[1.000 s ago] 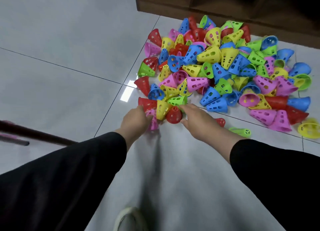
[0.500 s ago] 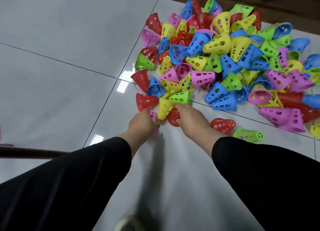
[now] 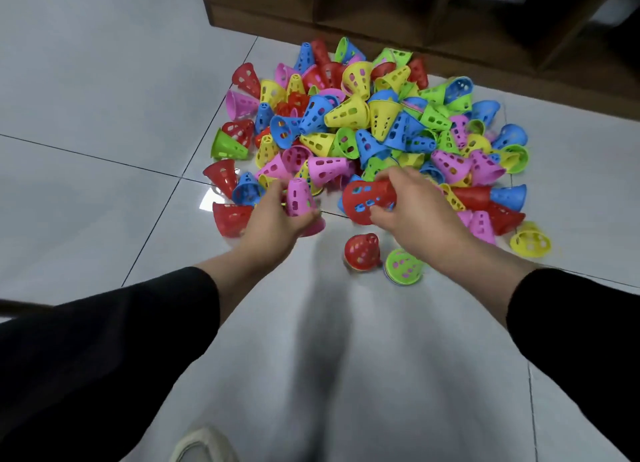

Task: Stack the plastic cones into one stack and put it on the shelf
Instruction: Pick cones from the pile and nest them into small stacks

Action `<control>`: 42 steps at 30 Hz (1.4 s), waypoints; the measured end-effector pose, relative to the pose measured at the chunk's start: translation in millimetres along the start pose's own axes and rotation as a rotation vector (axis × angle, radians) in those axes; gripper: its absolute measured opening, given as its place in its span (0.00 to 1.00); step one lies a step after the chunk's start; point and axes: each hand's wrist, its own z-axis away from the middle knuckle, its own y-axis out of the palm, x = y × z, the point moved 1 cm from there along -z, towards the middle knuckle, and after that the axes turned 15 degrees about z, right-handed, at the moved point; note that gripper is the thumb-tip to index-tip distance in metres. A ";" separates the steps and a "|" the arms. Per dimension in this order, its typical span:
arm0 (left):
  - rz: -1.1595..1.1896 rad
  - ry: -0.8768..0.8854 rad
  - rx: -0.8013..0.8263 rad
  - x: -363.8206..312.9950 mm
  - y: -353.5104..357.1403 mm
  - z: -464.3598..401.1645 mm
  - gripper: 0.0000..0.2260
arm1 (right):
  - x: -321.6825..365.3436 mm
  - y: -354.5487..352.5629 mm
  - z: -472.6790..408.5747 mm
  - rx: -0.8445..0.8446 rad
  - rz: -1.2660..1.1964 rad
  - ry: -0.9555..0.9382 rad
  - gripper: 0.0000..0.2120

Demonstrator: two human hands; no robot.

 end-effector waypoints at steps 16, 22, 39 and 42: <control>-0.364 -0.008 0.308 16.5 109.5 11.7 0.29 | -81.9 47.6 42.3 0.339 0.281 0.015 0.20; -0.592 -0.063 0.292 25.3 64.3 24.4 0.30 | -71.2 55.9 45.8 0.217 0.167 0.044 0.25; -0.932 0.031 0.197 79.2 -30.9 -15.4 0.31 | 71.1 95.4 -47.7 0.394 0.003 -0.235 0.22; -0.973 0.059 0.252 85.5 -26.2 -25.2 0.32 | 79.3 115.0 -67.9 0.449 -0.121 -0.148 0.21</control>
